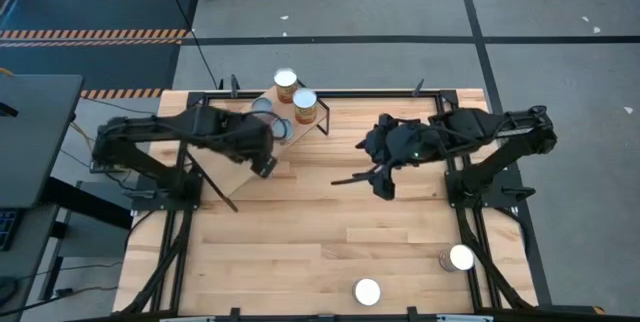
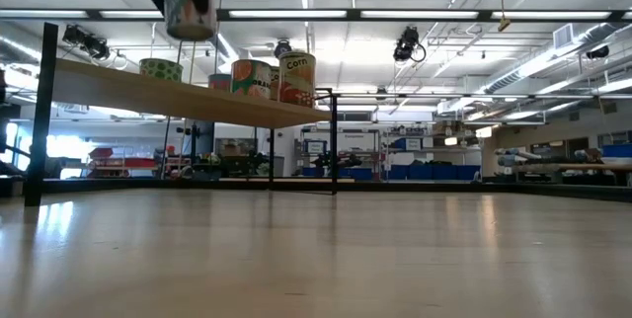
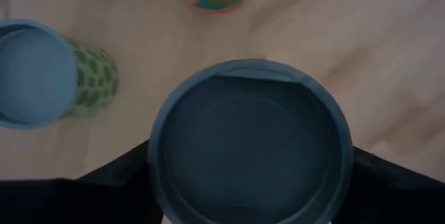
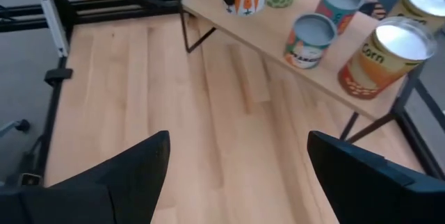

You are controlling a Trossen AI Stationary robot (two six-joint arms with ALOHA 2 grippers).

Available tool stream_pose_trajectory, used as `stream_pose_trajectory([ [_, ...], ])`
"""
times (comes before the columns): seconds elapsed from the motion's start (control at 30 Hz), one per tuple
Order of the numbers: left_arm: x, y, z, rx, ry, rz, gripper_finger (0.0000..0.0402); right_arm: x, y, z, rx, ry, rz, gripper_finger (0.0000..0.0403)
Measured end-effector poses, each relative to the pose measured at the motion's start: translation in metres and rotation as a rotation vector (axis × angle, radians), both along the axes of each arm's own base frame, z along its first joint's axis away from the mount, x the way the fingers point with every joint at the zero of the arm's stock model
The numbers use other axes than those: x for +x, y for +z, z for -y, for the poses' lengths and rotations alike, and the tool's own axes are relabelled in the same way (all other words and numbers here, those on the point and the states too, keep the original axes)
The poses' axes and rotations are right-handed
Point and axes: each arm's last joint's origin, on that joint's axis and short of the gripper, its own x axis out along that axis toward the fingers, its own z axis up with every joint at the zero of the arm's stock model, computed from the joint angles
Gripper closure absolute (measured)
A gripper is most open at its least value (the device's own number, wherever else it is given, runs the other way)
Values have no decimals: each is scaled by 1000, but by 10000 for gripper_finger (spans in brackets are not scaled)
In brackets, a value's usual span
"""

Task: Pick and place cans onto a shelf
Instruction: Put the canned carrots on the shelf

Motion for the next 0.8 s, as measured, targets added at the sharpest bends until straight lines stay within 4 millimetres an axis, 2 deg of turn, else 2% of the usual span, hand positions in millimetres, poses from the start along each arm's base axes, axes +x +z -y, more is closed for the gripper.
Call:
stream_pose_trajectory([
  [0.23, 14, -18, -29, 4, 52, -116, 105, 2, 0, 11, -38, -8, -8, 55],
  [0.43, 22, -27, -37, -6, 35, -156, 104, 2, -1, 16, -20, -1, -21, 55],
  [0.8, 21, -30, -53, -69, 74, -171, 104, 1, -3, 16, -26, -1, -45, 55],
])
